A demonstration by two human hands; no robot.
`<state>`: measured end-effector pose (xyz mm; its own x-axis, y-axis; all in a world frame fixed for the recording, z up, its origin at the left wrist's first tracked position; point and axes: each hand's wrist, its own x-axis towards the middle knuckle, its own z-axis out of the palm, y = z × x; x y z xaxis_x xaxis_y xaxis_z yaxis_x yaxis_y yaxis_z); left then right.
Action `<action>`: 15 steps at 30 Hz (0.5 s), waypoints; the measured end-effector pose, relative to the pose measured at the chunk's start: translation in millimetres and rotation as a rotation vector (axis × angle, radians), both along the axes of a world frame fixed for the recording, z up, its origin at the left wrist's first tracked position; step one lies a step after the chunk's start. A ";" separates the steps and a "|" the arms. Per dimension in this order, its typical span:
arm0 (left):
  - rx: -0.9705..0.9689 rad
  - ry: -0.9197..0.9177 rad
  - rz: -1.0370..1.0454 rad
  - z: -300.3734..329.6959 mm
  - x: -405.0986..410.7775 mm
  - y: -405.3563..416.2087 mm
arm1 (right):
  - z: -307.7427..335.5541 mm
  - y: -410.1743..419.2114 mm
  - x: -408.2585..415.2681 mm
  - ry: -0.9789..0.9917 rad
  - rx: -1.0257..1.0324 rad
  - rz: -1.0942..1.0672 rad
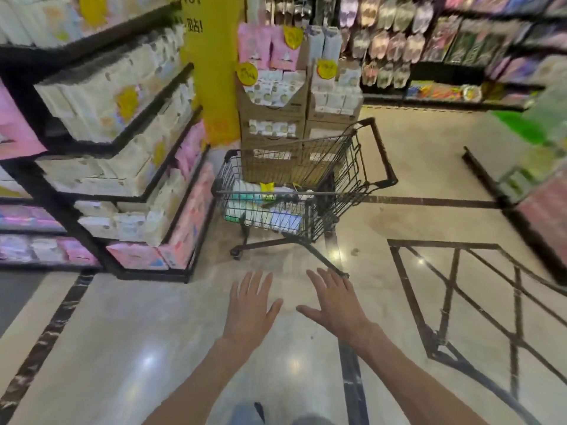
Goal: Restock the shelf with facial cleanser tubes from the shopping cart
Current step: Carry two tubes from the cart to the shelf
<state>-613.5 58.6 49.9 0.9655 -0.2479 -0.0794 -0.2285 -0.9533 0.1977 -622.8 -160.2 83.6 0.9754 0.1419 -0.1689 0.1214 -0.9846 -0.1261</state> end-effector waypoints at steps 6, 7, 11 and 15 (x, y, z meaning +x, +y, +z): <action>0.000 0.006 -0.092 -6.2 114.4 -11.0 | -12.8 -10.9 95.6 0.005 0.022 -0.096; -0.013 0.007 -0.097 -9.1 134.0 -14.7 | -14.9 -14.7 113.4 0.005 0.032 -0.109; -0.049 -0.017 -0.127 -12.6 214.2 -36.9 | -25.1 -35.0 185.7 -0.010 0.041 -0.126; -0.044 0.034 -0.123 -10.2 292.4 -63.4 | -34.3 -60.4 266.9 -0.011 0.048 -0.121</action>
<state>-321.1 -4.7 39.7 0.9245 -0.3685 -0.0978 -0.3358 -0.9085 0.2485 -355.9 -220.5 49.3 0.9876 0.0310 -0.1541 0.0040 -0.9850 -0.1728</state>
